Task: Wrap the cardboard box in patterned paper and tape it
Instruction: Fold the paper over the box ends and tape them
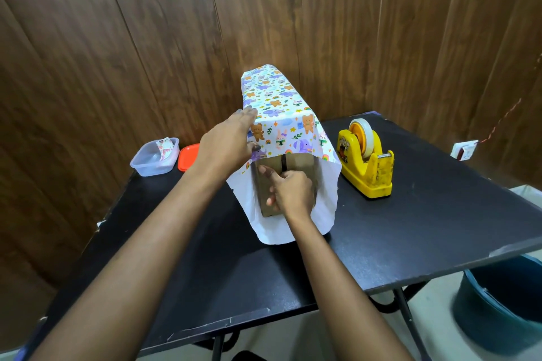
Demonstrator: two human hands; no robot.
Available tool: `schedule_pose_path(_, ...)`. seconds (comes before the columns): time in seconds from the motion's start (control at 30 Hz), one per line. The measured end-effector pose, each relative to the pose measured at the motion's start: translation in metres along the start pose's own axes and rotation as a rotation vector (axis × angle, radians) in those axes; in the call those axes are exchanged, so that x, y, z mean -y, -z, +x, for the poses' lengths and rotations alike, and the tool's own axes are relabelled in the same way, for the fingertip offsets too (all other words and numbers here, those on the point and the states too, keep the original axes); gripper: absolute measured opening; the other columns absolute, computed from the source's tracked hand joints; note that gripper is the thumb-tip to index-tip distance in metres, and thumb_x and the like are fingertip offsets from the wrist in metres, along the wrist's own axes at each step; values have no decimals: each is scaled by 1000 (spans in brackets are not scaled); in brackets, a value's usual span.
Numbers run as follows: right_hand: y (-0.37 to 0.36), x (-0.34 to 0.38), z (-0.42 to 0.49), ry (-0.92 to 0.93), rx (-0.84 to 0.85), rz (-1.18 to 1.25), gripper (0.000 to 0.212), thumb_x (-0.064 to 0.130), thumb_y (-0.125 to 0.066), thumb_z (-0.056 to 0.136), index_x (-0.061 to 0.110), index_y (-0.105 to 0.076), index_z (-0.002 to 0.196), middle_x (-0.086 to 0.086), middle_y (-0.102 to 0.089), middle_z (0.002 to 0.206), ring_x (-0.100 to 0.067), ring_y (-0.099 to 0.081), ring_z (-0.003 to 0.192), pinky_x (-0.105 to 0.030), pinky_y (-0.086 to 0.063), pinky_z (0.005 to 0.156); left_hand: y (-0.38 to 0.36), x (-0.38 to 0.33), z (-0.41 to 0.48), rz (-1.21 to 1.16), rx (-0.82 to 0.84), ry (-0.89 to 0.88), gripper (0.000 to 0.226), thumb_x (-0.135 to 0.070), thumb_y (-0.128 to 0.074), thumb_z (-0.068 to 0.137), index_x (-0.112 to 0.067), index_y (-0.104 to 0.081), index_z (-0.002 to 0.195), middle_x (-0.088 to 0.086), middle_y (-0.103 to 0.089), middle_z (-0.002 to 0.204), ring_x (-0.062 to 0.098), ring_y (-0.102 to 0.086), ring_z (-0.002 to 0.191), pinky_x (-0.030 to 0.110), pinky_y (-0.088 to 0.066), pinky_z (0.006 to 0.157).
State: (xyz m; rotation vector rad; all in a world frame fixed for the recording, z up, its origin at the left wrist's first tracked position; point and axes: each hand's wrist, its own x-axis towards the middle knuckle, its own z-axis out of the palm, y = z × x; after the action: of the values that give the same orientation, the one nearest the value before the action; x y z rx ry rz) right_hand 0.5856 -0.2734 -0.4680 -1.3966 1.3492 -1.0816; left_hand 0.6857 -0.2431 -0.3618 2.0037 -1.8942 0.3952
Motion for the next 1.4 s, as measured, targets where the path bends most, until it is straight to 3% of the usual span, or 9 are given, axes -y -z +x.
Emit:
schedule_pose_path(0.2,4,7,1,-1,65,65,49,50,-66,80,9,-58,56,-6,-61,48,-15,-49,33,-22,-44,48,0,0,2,-13,-3,3,67,-21,-59,90,-22,-24,148,-4,-26,154,19,-35,136,37,-44,93)
schedule_pose_path(0.4,11,-5,-6,-118,191,266,36,16,-66,87,3,-50,57,-15,-51,56,-13,-43,25,-20,-38,37,-3,1,1,-26,-2,17,68,-20,-59,90,-20,-24,148,-3,-27,154,21,-41,131,36,-44,90)
schedule_pose_path(0.67,50,47,-16,244,204,190,33,20,-61,91,9,-55,61,-6,-60,51,-21,-55,46,-29,-48,53,-11,0,6,-153,53,40,74,-21,-62,87,-19,-20,149,-5,-22,155,19,-36,134,37,-39,99)
schedule_pose_path(0.8,88,66,-4,448,-54,97,29,21,-58,90,0,-61,70,-4,-62,54,-17,-53,51,-33,-45,54,-15,-1,3,-488,-44,29,55,-15,-63,85,-16,-40,135,-1,-50,134,17,-52,117,35,-46,92)
schedule_pose_path(0.97,111,50,14,401,-280,-89,25,27,-56,92,5,-63,81,-3,-65,80,-17,-56,77,-33,-43,69,-18,-1,6,-463,-80,21,56,-17,-61,87,-15,-41,139,-3,-40,145,15,-43,128,33,-40,101)
schedule_pose_path(1.07,109,38,26,156,-38,190,37,38,-47,97,5,-64,90,-3,-67,83,-16,-61,78,-31,-48,73,-14,-5,9,-650,-59,117,46,-15,-63,85,-17,-48,129,-3,-56,124,14,-56,107,33,-48,87)
schedule_pose_path(1.2,117,9,43,-220,312,369,52,49,-34,99,12,-66,80,-4,-69,75,-18,-61,70,-31,-49,69,-5,-4,7,-1254,168,307,44,-12,-65,86,-16,-46,126,2,-65,113,12,-64,92,26,-51,74)
schedule_pose_path(1.3,108,-17,54,-253,469,427,50,53,-36,97,16,-68,109,-8,-70,111,-23,-63,104,-43,-47,98,0,0,11,-1273,235,234,58,-22,-68,84,-28,-41,135,-7,-59,122,13,-61,105,32,-49,92)
schedule_pose_path(1.4,97,-20,49,-163,515,458,42,50,-40,96,24,-71,108,-8,-67,118,-26,-60,110,-43,-46,97,2,-4,17,-1246,229,259,57,-28,-69,80,-19,-52,134,1,-55,133,16,-58,113,34,-45,100)
